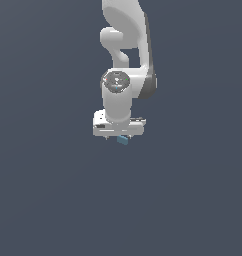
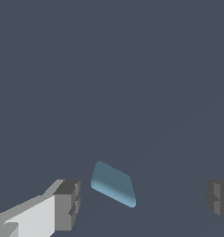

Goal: Pick up the object and move it to a goal position.

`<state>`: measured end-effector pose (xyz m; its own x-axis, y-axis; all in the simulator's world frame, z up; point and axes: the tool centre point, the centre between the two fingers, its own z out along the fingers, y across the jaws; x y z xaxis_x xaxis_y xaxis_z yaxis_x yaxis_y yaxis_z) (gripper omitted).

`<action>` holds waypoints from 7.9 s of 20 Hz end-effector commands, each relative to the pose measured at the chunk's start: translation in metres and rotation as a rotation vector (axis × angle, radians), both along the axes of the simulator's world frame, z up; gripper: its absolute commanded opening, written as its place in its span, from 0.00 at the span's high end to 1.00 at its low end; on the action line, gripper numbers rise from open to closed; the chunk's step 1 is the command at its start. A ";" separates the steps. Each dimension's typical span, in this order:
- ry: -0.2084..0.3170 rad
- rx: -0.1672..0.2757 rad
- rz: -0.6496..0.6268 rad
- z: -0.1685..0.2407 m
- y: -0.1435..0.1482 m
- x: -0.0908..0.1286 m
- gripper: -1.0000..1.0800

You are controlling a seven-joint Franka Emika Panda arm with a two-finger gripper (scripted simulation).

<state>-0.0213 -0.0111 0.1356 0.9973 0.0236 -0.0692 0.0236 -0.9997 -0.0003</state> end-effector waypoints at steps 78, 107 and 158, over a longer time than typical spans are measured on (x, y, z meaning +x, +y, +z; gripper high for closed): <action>-0.061 0.039 1.088 -0.058 0.017 -0.053 0.04; -0.061 0.039 1.092 -0.088 0.012 -0.055 1.00; -0.061 0.039 1.091 0.268 -0.213 -0.115 1.00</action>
